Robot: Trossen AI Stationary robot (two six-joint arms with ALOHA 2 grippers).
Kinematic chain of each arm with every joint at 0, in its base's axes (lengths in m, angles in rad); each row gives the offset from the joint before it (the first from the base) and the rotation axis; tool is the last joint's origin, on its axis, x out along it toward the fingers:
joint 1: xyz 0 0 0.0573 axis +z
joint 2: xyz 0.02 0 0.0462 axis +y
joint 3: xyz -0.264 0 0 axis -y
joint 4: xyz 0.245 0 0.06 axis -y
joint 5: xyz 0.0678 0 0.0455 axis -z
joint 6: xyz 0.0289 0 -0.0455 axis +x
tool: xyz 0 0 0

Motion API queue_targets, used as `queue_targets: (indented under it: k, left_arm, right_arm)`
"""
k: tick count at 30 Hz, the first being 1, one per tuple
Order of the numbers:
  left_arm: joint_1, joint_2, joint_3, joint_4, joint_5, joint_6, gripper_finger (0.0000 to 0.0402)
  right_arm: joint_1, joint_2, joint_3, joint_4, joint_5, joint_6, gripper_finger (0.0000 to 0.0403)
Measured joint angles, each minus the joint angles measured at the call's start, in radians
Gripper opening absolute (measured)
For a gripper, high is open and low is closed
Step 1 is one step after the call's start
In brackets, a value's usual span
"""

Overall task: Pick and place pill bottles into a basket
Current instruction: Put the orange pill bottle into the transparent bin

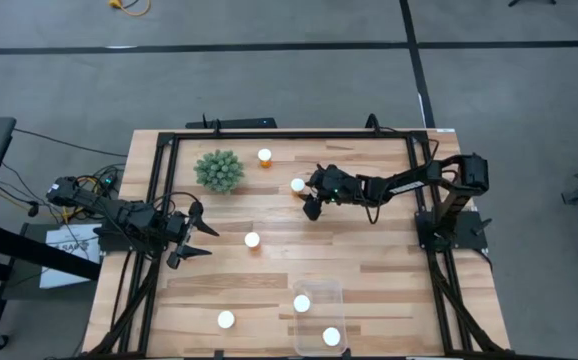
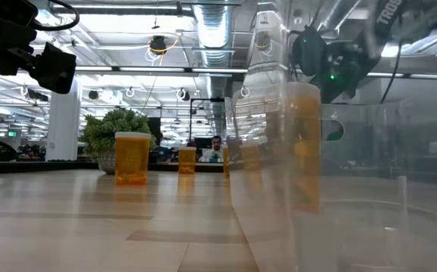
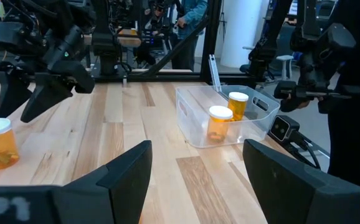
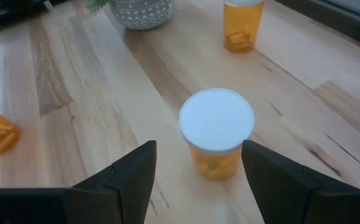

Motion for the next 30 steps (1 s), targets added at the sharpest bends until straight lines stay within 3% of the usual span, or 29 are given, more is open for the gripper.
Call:
queue_targets:
  k: [10,22,30]
  left_arm:
    - [0.0,0.0,0.0,0.0,0.0,0.0,0.0242]
    - [0.0,0.0,0.0,0.0,0.0,0.0,0.0242]
    - [0.0,0.0,0.0,0.0,0.0,0.0,0.0242]
  right_arm:
    - [0.0,0.0,0.0,-0.003,-0.04,-0.006,0.0232]
    - [0.002,0.001,0.0,-0.037,-0.067,-0.012,0.03]
    - [-0.025,0.001,0.0,-0.038,-0.046,-0.042,0.0307]
